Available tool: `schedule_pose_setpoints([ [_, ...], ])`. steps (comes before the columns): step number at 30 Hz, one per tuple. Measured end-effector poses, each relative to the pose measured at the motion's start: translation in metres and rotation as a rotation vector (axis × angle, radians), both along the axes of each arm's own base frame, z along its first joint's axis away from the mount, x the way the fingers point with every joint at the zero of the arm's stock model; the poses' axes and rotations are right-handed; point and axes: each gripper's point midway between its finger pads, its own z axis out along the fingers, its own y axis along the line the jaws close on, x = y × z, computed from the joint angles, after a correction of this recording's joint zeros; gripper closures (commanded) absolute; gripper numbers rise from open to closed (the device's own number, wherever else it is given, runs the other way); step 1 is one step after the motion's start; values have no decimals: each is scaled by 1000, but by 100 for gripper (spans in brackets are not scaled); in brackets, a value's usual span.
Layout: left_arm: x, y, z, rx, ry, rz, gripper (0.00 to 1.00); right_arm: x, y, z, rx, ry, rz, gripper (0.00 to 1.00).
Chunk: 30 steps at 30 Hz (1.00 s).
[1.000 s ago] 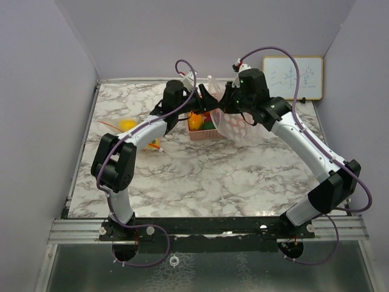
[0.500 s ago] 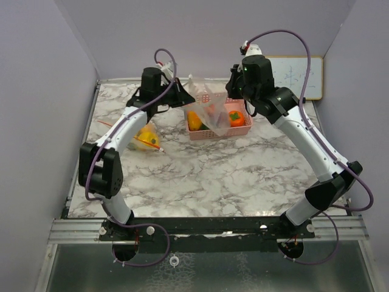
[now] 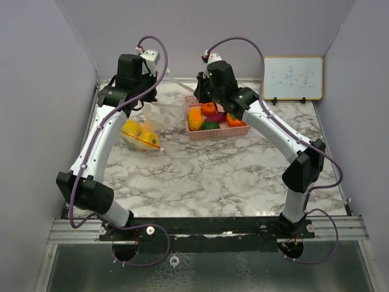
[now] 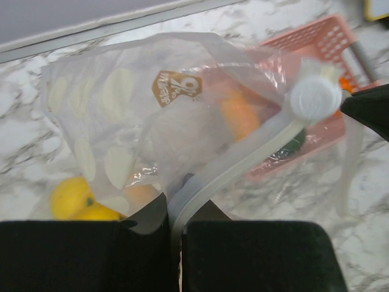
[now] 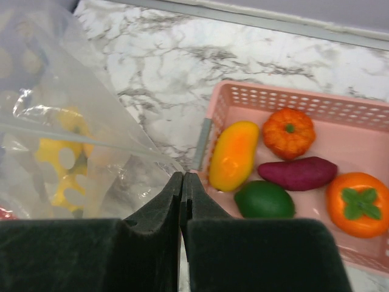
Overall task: Place the food in the zip-top bag and seal the zipper
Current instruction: Open the zipper of the food storage bag.
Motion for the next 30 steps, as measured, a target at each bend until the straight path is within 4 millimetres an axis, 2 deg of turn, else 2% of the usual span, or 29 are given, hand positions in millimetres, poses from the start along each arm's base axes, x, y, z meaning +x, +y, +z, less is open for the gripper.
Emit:
schedule_pose_setpoints([
  [3, -5, 16, -29, 96, 64, 21, 100, -6, 21, -10, 22, 6, 52, 71],
  [6, -9, 23, -58, 150, 130, 24, 100, -6, 29, -17, 28, 2, 82, 56],
  [8, -12, 24, -79, 168, 176, 20, 100, -7, 32, -21, 30, -2, 103, 54],
  [9, -12, 24, -79, 168, 176, 20, 100, -7, 34, -22, 35, -7, 114, 51],
  [10, -14, 24, -96, 178, 216, 17, 100, -7, 36, -22, 37, -13, 124, 51],
  [12, -15, 22, -106, 170, 241, 10, 100, -5, 40, -22, 46, -21, 140, 49],
  [17, -13, 12, -109, 123, 243, -13, 100, -1, 51, -35, 46, -20, 177, 45],
  [23, -13, 0, -107, 74, 245, -59, 100, 6, 59, -65, -13, -7, 210, 45],
  [25, -15, -5, -107, 58, 250, -82, 100, 10, 56, -73, -43, -12, 195, 47],
  [30, -17, -8, -107, 46, 251, -111, 100, 33, 32, -82, -153, -50, 48, 47],
])
